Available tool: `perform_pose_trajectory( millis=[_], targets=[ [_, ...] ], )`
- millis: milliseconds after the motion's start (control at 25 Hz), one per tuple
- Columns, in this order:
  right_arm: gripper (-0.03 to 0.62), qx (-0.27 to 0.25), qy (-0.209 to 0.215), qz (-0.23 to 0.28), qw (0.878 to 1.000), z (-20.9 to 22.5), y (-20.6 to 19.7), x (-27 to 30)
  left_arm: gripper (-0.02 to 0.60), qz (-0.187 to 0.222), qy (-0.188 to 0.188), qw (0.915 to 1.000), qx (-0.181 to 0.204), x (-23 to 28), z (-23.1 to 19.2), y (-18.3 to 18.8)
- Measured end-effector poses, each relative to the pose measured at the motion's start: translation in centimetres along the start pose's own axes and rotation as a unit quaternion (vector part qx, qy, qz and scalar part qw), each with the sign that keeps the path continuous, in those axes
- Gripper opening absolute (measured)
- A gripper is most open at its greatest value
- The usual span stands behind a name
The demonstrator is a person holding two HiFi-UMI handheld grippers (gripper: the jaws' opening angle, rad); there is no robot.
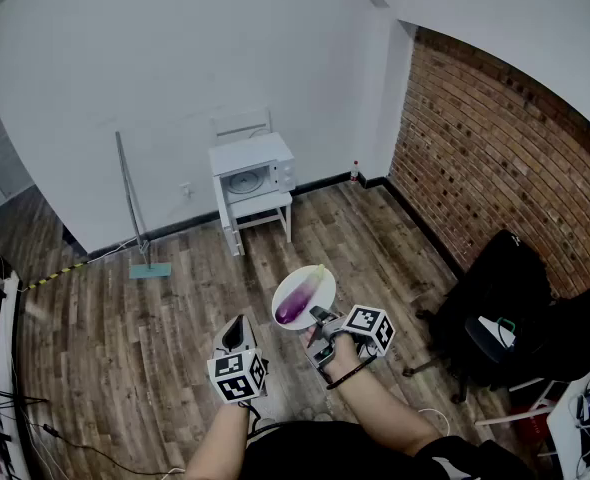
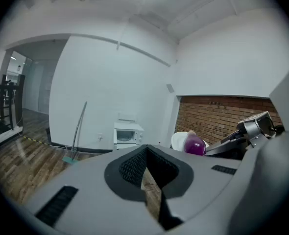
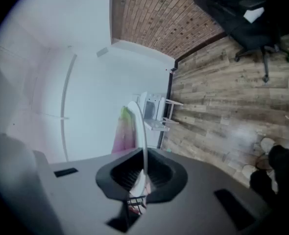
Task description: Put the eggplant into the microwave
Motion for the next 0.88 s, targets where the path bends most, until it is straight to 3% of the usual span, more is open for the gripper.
perform_pose_trajectory(
  millis=[880],
  targets=[
    [0.026,0.007,0.000,-0.026,1.000,1.0,6.8,-0.8,-0.003,-0.014,0.013,0.9997,0.017,3.7,6.7,1.1]
  ],
)
Point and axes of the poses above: the fingertips, and each gripper's own axes: x forward along the fingers, z to its right, y out of its top, the point moved 5 cm from there along -x, backward along the fingers, and after that the axes turned 11 degrees about x, right-handed, at the moved point
